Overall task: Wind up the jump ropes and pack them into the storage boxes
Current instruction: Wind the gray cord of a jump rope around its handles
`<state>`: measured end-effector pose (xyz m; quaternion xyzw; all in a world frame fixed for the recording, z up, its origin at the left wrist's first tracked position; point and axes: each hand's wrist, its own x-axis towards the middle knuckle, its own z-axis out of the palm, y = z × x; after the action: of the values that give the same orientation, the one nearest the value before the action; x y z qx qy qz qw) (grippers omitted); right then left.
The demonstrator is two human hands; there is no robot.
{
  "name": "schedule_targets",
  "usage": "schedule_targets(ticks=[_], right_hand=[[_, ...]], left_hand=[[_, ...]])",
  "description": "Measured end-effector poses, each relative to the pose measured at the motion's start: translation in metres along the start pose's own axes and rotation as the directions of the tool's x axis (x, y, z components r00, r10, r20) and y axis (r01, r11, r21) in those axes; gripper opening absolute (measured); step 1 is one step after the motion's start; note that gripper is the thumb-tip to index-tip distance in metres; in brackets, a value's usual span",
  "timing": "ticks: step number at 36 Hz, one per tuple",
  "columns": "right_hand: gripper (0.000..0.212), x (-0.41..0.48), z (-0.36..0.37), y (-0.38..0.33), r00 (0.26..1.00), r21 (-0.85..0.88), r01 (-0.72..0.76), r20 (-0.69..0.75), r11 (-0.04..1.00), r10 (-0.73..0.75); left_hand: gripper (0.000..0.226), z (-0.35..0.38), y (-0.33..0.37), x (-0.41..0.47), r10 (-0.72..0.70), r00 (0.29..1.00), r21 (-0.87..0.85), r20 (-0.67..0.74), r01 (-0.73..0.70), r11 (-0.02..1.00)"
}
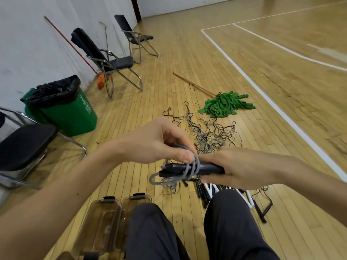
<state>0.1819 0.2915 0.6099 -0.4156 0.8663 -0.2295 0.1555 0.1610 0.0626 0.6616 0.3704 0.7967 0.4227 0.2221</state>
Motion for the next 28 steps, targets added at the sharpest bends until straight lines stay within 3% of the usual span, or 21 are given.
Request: schedule_targets(ticks=[6,9,13,16,21,23,28], right_hand=[[0.025,-0.001,-0.003,-0.007,0.972,-0.018,0.14,-0.189,0.99,-0.141],[0.026,0.0,-0.003,-0.007,0.951,-0.043,0.161,-0.259,0.986,-0.166],[0.007,0.003,-0.004,-0.006,0.921,-0.01,0.199,-0.34,0.98,-0.19],[0.007,0.004,-0.006,-0.003,0.906,0.038,0.189,-0.392,0.981,-0.16],[0.014,0.006,-0.006,0.003,0.89,0.173,0.164,-0.45,0.971,-0.071],[0.004,0.004,-0.01,0.006,0.884,0.259,0.164,-0.467,0.952,-0.025],[0.022,0.004,-0.016,0.02,0.894,0.428,0.089,-0.432,0.899,0.117]], left_hand=[[0.017,0.009,-0.013,0.003,0.049,0.997,-0.312,-0.059,-0.065,0.948],[0.019,0.015,-0.018,0.006,0.057,0.995,-0.377,-0.079,-0.083,0.922],[0.017,0.03,-0.027,0.016,0.036,0.983,-0.428,-0.18,-0.111,0.897],[0.016,0.037,-0.035,0.017,-0.035,0.967,-0.461,-0.253,-0.088,0.883],[0.022,0.04,-0.033,0.016,-0.102,0.964,-0.533,-0.246,-0.046,0.845],[0.025,0.041,-0.035,0.017,-0.148,0.952,-0.562,-0.269,-0.031,0.827],[0.029,0.043,-0.041,0.016,-0.21,0.92,-0.385,-0.331,0.071,0.92]])
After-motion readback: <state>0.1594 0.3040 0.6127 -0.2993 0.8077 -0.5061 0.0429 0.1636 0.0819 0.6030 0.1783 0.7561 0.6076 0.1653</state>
